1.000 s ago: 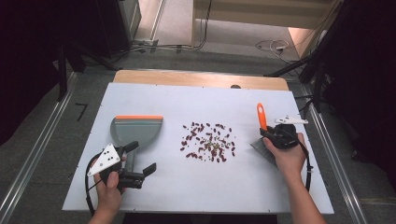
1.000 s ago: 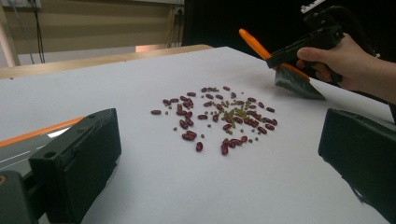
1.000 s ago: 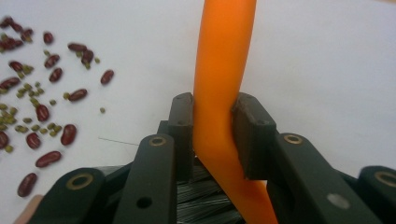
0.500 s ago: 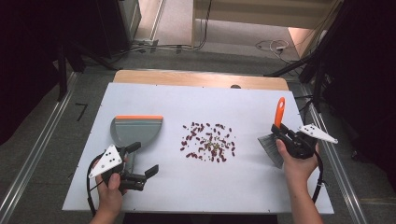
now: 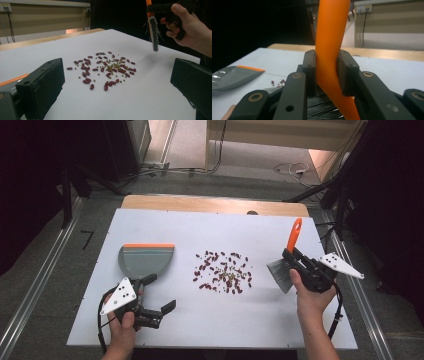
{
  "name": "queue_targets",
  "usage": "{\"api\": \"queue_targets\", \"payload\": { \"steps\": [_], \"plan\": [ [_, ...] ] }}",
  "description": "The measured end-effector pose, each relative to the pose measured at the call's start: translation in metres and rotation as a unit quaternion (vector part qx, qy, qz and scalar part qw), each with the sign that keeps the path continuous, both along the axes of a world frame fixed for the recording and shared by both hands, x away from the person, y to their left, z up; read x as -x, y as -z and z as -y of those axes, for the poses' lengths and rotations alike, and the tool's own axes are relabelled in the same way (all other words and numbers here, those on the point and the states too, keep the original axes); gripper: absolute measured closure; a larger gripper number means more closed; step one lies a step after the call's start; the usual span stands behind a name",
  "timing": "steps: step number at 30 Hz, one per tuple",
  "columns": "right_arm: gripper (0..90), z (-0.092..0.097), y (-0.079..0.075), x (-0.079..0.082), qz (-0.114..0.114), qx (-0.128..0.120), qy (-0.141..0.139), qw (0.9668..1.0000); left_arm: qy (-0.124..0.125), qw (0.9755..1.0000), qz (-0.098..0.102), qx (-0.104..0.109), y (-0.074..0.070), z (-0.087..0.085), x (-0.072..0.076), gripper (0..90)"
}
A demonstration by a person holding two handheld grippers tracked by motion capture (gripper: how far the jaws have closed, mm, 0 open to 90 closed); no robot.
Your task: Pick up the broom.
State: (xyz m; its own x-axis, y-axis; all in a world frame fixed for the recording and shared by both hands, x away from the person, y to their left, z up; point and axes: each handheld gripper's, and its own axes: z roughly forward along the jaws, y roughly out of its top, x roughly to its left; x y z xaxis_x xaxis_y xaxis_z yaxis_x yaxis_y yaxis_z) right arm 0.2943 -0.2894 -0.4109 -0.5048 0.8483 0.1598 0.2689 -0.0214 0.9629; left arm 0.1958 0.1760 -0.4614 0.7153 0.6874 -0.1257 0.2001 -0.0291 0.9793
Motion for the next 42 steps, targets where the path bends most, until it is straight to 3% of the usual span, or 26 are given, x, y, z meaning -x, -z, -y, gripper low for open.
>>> {"api": "queue_targets", "payload": {
  "steps": [4,6,12,15,19,28,38,42],
  "plan": [
    [69.3,-0.015,-0.008,0.007,0.011,-0.006,-0.020,0.9997,0.005,1.0000,0.003,0.002,-0.002,0.006,0.002,0.3],
    [69.2,-0.023,-0.010,0.011,0.017,-0.006,-0.027,0.9995,0.010,0.9999,0.006,-0.010,-0.004,0.013,0.004,0.3],
    [69.2,-0.041,-0.015,0.020,0.025,-0.001,-0.048,0.9986,0.015,0.9998,0.003,-0.016,-0.007,0.027,0.005,0.3],
    [69.2,-0.054,-0.015,0.025,0.026,-0.004,-0.063,0.9977,0.011,0.9996,0.006,-0.025,-0.015,0.038,0.005,0.3],
    [69.2,-0.068,-0.016,0.030,0.027,-0.003,-0.079,0.9965,0.022,0.9991,0.005,-0.037,-0.022,0.049,0.001,0.3],
    [69.2,-0.098,-0.020,0.047,0.039,-0.004,-0.114,0.9927,0.043,0.9989,0.001,-0.019,-0.034,0.068,-0.008,0.4],
    [69.2,-0.127,-0.021,0.065,0.049,-0.014,-0.146,0.9879,0.095,0.9948,-0.032,-0.017,-0.030,0.099,-0.010,6.3],
    [69.1,-0.135,-0.020,0.072,0.057,-0.012,-0.156,0.9860,0.089,0.9948,-0.045,-0.022,-0.029,0.104,-0.008,17.7]
  ]
}}
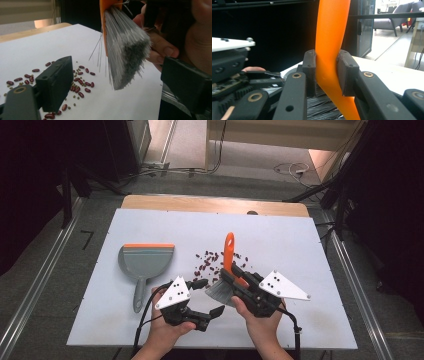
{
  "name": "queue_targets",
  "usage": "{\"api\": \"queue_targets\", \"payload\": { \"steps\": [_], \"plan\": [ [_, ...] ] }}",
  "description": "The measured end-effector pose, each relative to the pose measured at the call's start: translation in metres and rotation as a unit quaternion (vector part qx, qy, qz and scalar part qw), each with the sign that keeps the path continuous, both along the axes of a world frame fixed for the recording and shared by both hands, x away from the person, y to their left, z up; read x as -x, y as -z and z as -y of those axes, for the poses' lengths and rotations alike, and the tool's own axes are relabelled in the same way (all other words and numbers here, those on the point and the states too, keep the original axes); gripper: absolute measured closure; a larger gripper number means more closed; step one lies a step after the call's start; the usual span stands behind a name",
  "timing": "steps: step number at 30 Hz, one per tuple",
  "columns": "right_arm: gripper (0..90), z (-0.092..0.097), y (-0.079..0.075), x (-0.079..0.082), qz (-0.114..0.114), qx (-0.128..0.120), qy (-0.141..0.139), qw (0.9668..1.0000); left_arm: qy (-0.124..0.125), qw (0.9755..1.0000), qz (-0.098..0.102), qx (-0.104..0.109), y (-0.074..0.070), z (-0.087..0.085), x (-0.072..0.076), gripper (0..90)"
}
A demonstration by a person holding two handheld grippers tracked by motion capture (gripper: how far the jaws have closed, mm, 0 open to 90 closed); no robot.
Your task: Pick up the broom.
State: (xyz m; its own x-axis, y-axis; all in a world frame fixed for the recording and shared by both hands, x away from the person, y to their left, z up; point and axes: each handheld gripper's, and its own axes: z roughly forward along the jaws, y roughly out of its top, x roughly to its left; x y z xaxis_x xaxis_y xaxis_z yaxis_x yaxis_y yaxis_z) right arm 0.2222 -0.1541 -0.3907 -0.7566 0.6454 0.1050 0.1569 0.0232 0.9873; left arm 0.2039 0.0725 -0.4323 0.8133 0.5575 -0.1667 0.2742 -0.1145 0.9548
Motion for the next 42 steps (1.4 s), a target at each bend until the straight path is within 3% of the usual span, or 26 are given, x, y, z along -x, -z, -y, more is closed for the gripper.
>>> {"api": "queue_targets", "payload": {
  "steps": [1,8,15,20,22,26,30,35,37,40,42],
  "plan": [
    [69.2,-0.002,0.000,0.002,-0.003,-0.002,-0.003,1.0000,-0.003,0.9999,-0.010,0.001,0.000,0.002,0.000,20.9],
    [69.2,-0.014,0.004,0.010,0.002,0.005,-0.015,0.9999,-0.013,0.9997,-0.018,-0.007,0.000,0.009,0.004,48.1],
    [69.1,-0.019,0.007,0.013,0.004,0.006,-0.018,0.9998,-0.012,0.9996,-0.023,-0.009,0.000,0.005,0.002,78.0],
    [68.7,-0.019,0.008,0.011,0.000,0.008,-0.026,0.9996,-0.007,0.9996,-0.015,-0.024,0.000,0.002,0.002,84.9],
    [67.5,-0.019,0.008,0.008,0.000,0.007,-0.045,0.9990,0.002,0.9996,-0.017,-0.024,-0.001,-0.003,0.000,85.8],
    [55.1,-0.013,0.005,0.002,-0.008,0.002,-0.077,0.9970,0.003,0.9996,-0.017,-0.024,-0.001,-0.009,-0.003,86.3],
    [47.7,0.001,0.000,-0.003,-0.007,0.000,-0.104,0.9945,0.019,0.9996,-0.015,-0.016,-0.005,-0.024,-0.007,86.4],
    [46.8,0.019,-0.004,-0.016,-0.020,0.017,-0.117,0.9927,0.046,0.9989,-0.011,0.002,-0.008,-0.048,-0.012,86.4],
    [47.2,0.026,-0.004,-0.023,-0.036,0.015,-0.141,0.9892,0.056,0.9984,-0.009,0.004,-0.010,-0.054,-0.013,86.4],
    [47.1,0.031,-0.003,-0.031,-0.054,0.019,-0.195,0.9792,0.074,0.9972,-0.004,0.006,-0.011,-0.060,-0.014,86.3],
    [46.8,0.032,-0.002,-0.034,-0.068,0.023,-0.229,0.9708,0.092,0.9957,-0.002,0.008,-0.012,-0.063,-0.015,86.3]
  ]
}}
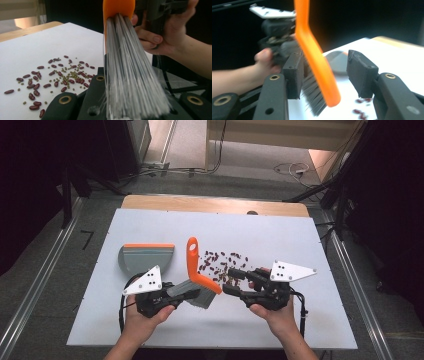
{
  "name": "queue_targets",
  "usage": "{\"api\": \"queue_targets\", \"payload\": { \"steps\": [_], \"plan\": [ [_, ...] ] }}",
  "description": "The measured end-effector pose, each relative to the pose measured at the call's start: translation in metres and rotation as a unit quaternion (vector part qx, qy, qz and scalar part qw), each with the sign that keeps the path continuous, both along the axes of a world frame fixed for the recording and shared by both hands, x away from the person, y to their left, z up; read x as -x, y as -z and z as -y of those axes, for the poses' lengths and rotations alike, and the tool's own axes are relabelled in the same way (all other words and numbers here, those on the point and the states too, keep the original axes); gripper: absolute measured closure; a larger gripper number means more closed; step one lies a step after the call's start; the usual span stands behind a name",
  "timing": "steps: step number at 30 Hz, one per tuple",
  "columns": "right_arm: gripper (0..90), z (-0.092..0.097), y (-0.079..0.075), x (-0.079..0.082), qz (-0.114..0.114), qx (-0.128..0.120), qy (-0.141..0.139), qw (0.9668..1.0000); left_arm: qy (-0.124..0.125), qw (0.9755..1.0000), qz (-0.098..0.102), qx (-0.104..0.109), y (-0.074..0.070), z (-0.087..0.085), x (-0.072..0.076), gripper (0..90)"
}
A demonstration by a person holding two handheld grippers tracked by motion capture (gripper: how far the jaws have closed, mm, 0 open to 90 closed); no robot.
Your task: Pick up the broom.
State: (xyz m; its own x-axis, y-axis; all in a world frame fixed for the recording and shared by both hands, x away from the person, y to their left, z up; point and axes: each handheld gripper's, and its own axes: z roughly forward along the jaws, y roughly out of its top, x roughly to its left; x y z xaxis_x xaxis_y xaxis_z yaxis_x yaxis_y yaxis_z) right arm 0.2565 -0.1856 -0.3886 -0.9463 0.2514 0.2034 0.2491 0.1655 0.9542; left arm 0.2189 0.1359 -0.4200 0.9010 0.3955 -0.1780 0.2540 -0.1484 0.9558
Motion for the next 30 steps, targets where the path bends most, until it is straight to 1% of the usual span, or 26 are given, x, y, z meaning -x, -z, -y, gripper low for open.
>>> {"api": "queue_targets", "payload": {
  "steps": [1,3,5,6,7,10,11,12,13,14,15,16,18,19,22,24,25,26,30],
  "plan": [
    [47.3,-0.001,0.001,-0.001,-0.002,0.003,-0.015,0.9999,0.013,0.9999,0.000,0.006,0.000,-0.001,0.000,86.3],
    [50.6,-0.002,0.004,0.000,-0.004,0.010,-0.033,0.9994,0.036,0.9993,0.001,0.012,-0.001,-0.002,0.001,86.3],
    [52.9,-0.005,0.006,-0.001,-0.014,0.011,-0.057,0.9982,0.051,0.9986,0.006,0.009,-0.002,-0.002,0.002,86.2],
    [53.2,-0.006,0.007,-0.001,-0.017,0.014,-0.064,0.9977,0.057,0.9983,0.008,0.005,-0.003,-0.002,0.002,86.2],
    [53.4,-0.008,0.008,-0.001,-0.019,0.018,-0.072,0.9970,0.064,0.9979,0.009,0.006,-0.003,-0.001,0.003,86.2],
    [53.1,-0.014,0.011,0.002,-0.023,0.027,-0.106,0.9937,0.088,0.9961,0.005,0.010,-0.003,0.001,0.004,86.2],
    [53.0,-0.016,0.011,0.003,-0.023,0.030,-0.115,0.9927,0.088,0.9961,0.005,0.010,-0.003,0.001,0.004,86.2],
    [52.9,-0.018,0.012,0.004,-0.025,0.032,-0.124,0.9915,0.096,0.9954,0.005,0.009,-0.003,0.002,0.004,86.2],
    [52.9,-0.018,0.012,0.004,-0.025,0.032,-0.124,0.9915,0.101,0.9949,0.005,0.008,-0.003,0.003,0.004,86.2],
    [53.0,-0.021,0.013,0.005,-0.026,0.039,-0.129,0.9905,0.114,0.9934,0.002,0.012,-0.003,0.005,0.005,86.1],
    [53.2,-0.023,0.014,0.005,-0.027,0.041,-0.131,0.9902,0.114,0.9934,0.002,0.012,-0.003,0.005,0.005,86.1],
    [53.9,-0.023,0.015,0.005,-0.032,0.042,-0.136,0.9893,0.123,0.9924,0.000,0.013,-0.003,0.006,0.005,86.1],
    [54.8,-0.025,0.016,0.004,-0.041,0.040,-0.147,0.9875,0.129,0.9915,-0.004,0.012,-0.003,0.007,0.005,86.1],
    [55.8,-0.025,0.017,0.005,-0.042,0.040,-0.152,0.9867,0.133,0.9910,-0.006,0.014,-0.003,0.008,0.005,86.1],
    [61.7,-0.028,0.018,0.006,-0.044,0.045,-0.165,0.9843,0.140,0.9900,-0.014,0.012,-0.001,0.010,0.003,86.0],
    [63.0,-0.030,0.018,0.007,-0.043,0.048,-0.167,0.9839,0.142,0.9897,-0.015,0.011,-0.001,0.010,0.003,86.0],
    [65.1,-0.030,0.019,0.007,-0.043,0.051,-0.167,0.9837,0.147,0.9889,-0.021,0.013,0.000,0.012,0.003,86.0],
    [67.4,-0.030,0.019,0.007,-0.043,0.051,-0.168,0.9835,0.149,0.9885,-0.022,0.013,0.000,0.012,0.003,86.0],
    [68.5,-0.030,0.019,0.008,-0.042,0.058,-0.174,0.9821,0.156,0.9874,-0.024,0.011,0.000,0.011,0.002,85.4]
  ]
}}
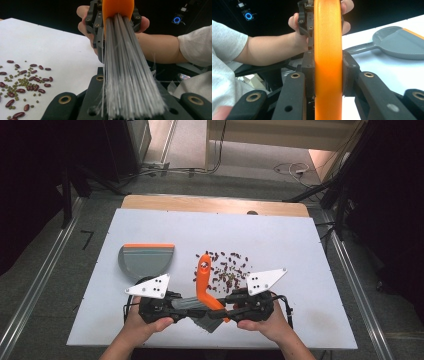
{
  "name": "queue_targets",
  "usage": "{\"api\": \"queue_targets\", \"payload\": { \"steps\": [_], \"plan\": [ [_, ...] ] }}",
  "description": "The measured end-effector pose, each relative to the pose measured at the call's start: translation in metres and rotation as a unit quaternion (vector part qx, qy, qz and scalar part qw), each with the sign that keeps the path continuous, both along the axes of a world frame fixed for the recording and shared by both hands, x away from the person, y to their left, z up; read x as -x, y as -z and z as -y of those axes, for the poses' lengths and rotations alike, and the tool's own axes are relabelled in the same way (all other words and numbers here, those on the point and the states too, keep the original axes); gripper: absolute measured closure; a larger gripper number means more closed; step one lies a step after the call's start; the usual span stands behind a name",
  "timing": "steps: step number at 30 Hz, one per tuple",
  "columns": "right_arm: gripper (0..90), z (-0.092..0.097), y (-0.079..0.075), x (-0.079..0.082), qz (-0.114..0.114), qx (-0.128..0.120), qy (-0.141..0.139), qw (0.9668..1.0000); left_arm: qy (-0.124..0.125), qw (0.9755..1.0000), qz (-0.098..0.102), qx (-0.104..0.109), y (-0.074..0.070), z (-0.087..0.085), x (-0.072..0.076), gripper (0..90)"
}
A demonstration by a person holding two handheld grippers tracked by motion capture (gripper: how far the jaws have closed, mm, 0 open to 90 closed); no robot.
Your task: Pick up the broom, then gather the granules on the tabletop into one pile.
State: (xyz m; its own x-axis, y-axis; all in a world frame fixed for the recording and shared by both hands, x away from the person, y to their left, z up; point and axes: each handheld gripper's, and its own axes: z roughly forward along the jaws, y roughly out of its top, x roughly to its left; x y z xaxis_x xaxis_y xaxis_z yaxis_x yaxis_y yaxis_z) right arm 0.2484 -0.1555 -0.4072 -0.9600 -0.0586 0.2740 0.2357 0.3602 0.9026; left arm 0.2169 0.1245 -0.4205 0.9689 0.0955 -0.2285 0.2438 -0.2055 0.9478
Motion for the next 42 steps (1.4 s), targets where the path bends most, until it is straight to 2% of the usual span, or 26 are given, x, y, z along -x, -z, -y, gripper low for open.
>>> {"api": "queue_targets", "payload": {
  "steps": [4,6,7,12,14,17,19,20,21,22,25,27,28,29,31,33,34,35,36,39,41,42],
  "plan": [
    [68.9,0.000,-0.001,0.000,-0.007,0.003,0.001,1.0000,0.003,1.0000,-0.007,0.006,0.001,0.000,-0.001,81.5],
    [69.0,0.000,-0.002,0.000,-0.005,0.006,0.005,1.0000,-0.004,0.9999,-0.009,0.009,0.002,-0.001,-0.001,76.1],
    [69.0,0.001,-0.003,0.000,-0.007,0.009,0.007,0.9999,-0.004,0.9999,-0.009,0.009,0.002,-0.001,-0.001,69.3],
    [69.0,0.005,-0.004,-0.006,-0.014,0.019,0.039,0.9990,-0.048,0.9987,-0.008,-0.012,0.001,-0.005,0.000,32.5],
    [69.0,0.008,-0.004,-0.009,-0.011,0.028,0.055,0.9980,-0.055,0.9984,-0.011,-0.011,0.001,-0.006,0.000,22.2],
    [69.0,0.010,-0.005,-0.012,-0.018,0.046,0.089,0.9948,-0.090,0.9958,-0.015,-0.009,0.002,-0.010,0.000,7.9],
    [69.0,0.012,-0.006,-0.014,-0.016,0.053,0.107,0.9927,-0.112,0.9936,-0.016,-0.006,0.002,-0.011,-0.001,2.5],
    [69.0,0.012,-0.006,-0.014,-0.016,0.053,0.107,0.9927,-0.112,0.9936,-0.016,-0.006,0.002,-0.011,-0.001,1.3],
    [69.0,0.015,-0.007,-0.015,-0.010,0.058,0.123,0.9907,-0.129,0.9915,-0.018,-0.002,0.003,-0.015,-0.002,0.4],
    [69.0,0.016,-0.008,-0.015,-0.003,0.066,0.133,0.9890,-0.129,0.9915,-0.018,-0.002,0.003,-0.015,-0.002,0.4],
    [69.0,0.019,-0.011,-0.016,0.009,0.082,0.158,0.9841,-0.150,0.9885,-0.017,0.003,0.004,-0.022,-0.002,0.4],
    [69.0,0.021,-0.011,-0.017,0.011,0.085,0.163,0.9829,-0.163,0.9865,-0.014,0.001,0.005,-0.027,-0.002,0.3],
    [69.0,0.023,-0.012,-0.020,0.016,0.094,0.175,0.9799,-0.181,0.9835,-0.008,-0.001,0.006,-0.032,-0.001,0.3],
    [69.0,0.024,-0.012,-0.022,0.022,0.103,0.182,0.9777,-0.181,0.9835,-0.008,-0.001,0.006,-0.032,-0.001,0.3],
    [69.0,0.026,-0.013,-0.026,0.031,0.114,0.197,0.9733,-0.197,0.9803,0.001,-0.009,0.009,-0.038,0.002,0.3],
    [69.0,0.027,-0.015,-0.030,0.036,0.128,0.212,0.9682,-0.199,0.9799,0.001,-0.012,0.010,-0.039,0.003,0.3],
    [69.0,0.027,-0.015,-0.031,0.040,0.139,0.224,0.9639,-0.200,0.9797,0.001,-0.018,0.014,-0.041,0.006,0.3],
    [69.0,0.027,-0.015,-0.031,0.040,0.139,0.224,0.9639,-0.200,0.9797,0.001,-0.018,0.014,-0.041,0.006,0.3],
    [69.0,0.027,-0.017,-0.033,0.052,0.161,0.247,0.9540,-0.200,0.9795,0.005,-0.022,0.015,-0.042,0.007,0.3],
    [68.9,0.027,-0.020,-0.038,0.066,0.185,0.269,0.9429,-0.215,0.9765,0.007,-0.017,0.021,-0.048,0.010,0.3],
    [68.9,0.029,-0.022,-0.044,0.072,0.192,0.279,0.9384,-0.223,0.9749,0.006,-0.009,0.024,-0.053,0.012,0.3],
    [68.9,0.030,-0.023,-0.047,0.075,0.198,0.285,0.9347,-0.226,0.9740,0.008,-0.008,0.024,-0.055,0.012,0.3]
  ]
}}
